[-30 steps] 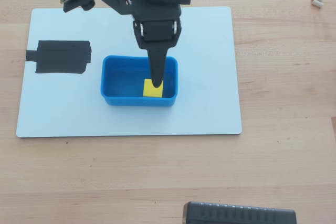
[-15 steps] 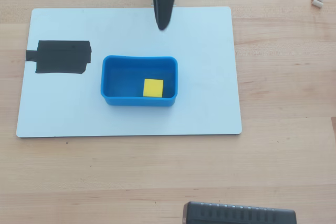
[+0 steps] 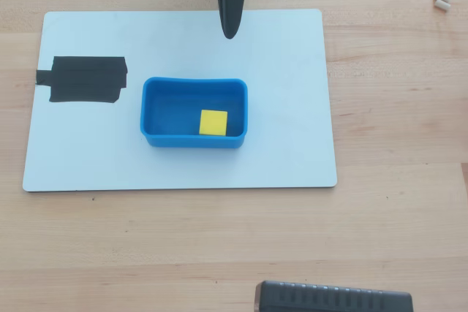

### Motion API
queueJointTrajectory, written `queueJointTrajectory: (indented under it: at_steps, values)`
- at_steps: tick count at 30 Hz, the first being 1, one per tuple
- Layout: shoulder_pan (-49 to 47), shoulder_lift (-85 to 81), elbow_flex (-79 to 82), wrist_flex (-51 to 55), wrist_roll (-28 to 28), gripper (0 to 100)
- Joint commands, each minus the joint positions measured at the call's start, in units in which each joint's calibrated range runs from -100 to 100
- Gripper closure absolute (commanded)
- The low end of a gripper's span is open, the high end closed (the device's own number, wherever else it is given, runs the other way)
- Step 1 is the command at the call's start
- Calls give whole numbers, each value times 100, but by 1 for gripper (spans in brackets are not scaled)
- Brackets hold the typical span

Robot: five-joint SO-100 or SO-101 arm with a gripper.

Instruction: Pick up yellow cube and drop it in the blue rectangular bin

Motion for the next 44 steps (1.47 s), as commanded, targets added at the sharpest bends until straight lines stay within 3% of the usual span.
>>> queueJointTrajectory:
  at_steps: [1, 44]
  values:
    - [-17, -979, 526, -31, -10, 100]
    - [69, -1342, 1026, 27, -15, 100]
